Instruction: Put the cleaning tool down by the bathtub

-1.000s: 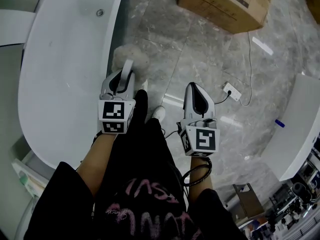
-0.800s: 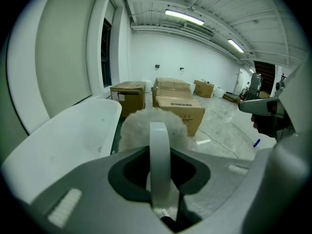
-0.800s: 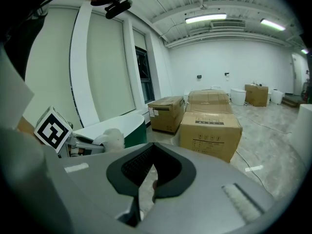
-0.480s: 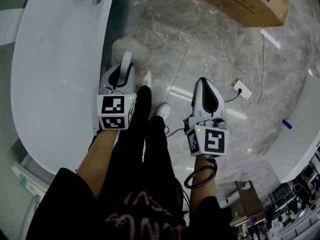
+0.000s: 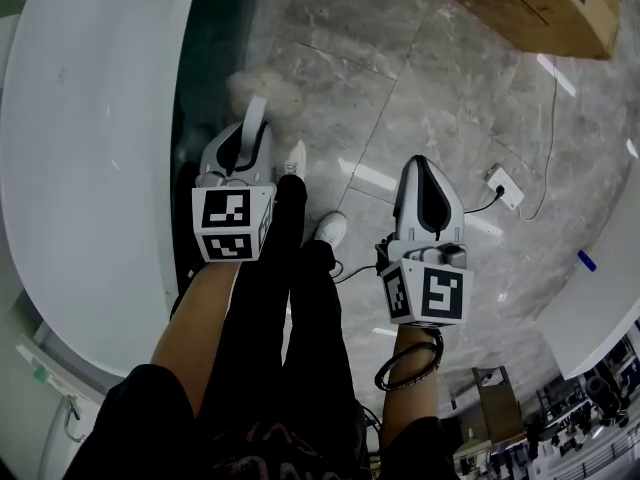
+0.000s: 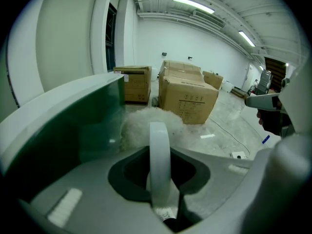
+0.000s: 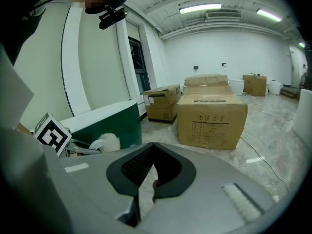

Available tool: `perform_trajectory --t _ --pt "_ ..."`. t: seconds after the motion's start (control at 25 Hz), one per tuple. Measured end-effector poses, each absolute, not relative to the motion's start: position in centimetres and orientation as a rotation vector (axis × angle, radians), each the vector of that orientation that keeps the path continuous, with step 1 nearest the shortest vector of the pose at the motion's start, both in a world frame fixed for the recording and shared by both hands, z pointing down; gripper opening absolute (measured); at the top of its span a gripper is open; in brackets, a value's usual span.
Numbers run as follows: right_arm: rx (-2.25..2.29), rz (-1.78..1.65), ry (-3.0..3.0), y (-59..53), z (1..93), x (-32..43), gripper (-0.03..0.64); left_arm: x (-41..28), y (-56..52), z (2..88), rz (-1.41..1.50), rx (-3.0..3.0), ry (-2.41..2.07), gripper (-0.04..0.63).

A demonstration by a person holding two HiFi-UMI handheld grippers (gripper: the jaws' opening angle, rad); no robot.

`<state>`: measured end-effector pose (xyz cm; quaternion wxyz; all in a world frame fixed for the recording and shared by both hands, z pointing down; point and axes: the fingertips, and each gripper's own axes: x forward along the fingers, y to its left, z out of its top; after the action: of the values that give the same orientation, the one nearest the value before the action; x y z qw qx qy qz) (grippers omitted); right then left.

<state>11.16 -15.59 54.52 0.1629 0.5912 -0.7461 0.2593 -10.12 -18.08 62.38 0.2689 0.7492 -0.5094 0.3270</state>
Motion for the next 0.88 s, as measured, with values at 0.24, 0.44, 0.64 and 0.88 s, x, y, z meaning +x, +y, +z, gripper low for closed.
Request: perform_trajectory --t 0.24,0.44,0.64,0.88 --pt "1.637 0.784 -2.122 -15.1 59.9 10.2 0.021 -10.7 -17.5 67.3 0.904 1.993 -1.368 0.078" --pt "1.607 0.815 -2.116 -14.9 64.0 9.7 0.021 -11.2 -17.5 71.1 0.918 1.976 -1.369 0.078" --pt "1.571 0.878 -2.067 -14.1 67.7 9.4 0.023 -11.5 -17.3 74.4 0.938 1.978 -1.358 0.078" --pt "1.588 0.854 -2.113 -14.6 71.1 8.8 0.021 -12.1 -17.7 78.5 0.963 1.997 -1.361 0.078"
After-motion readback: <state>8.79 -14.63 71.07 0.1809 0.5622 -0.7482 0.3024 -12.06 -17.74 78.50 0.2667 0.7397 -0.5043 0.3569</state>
